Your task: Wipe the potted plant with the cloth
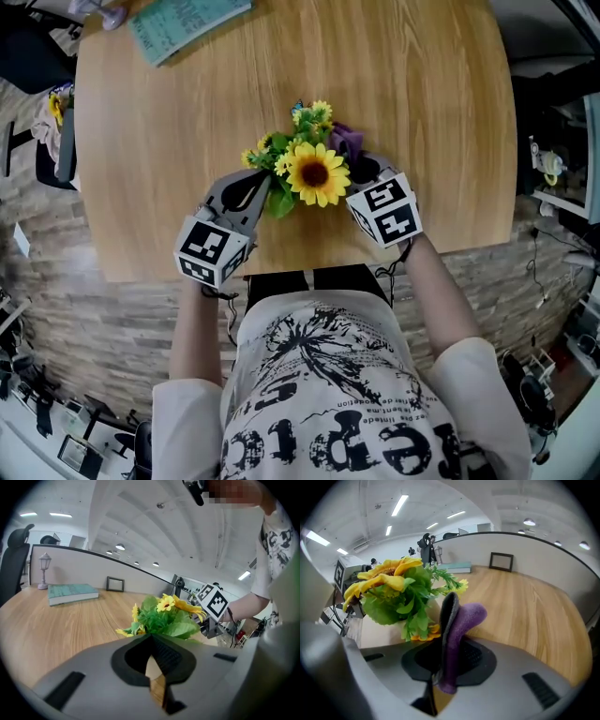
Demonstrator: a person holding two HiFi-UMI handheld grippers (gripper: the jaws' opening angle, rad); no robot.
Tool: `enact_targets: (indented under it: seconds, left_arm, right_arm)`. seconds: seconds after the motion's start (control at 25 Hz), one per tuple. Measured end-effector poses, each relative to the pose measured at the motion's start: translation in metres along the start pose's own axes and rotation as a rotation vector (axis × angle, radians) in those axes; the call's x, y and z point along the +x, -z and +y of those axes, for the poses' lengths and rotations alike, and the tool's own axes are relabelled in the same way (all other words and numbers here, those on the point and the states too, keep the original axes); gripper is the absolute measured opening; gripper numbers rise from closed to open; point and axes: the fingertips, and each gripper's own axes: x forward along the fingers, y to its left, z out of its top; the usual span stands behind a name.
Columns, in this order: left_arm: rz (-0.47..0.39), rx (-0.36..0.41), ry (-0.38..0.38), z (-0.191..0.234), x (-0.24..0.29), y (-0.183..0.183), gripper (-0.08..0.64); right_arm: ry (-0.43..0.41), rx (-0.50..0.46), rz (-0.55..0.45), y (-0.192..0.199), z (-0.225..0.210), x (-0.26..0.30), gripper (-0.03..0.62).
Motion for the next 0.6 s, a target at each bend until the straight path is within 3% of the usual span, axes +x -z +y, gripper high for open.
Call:
enact_targets:
  seconds: [0.12, 0.28, 0.6]
  left_arm:
    - [-0.012, -0.016, 0.001, 0.0, 0.0, -0.001, 0.003]
    - [0.01, 0.057, -0.008, -0.002, 0.0, 0.0, 0.003]
    - [-0.031, 0.086, 0.005, -0.003, 0.001, 0.0, 0.003]
  right_arm:
    - [-0.029, -0.037, -0.023, -0.009, 0.01, 0.004, 0.072]
    - [-0.03, -0.086, -0.052, -0.013, 0.019, 0.006, 0.069]
    - [0.001, -0.117, -0.049, -0.006, 0.022, 0.006, 0.067]
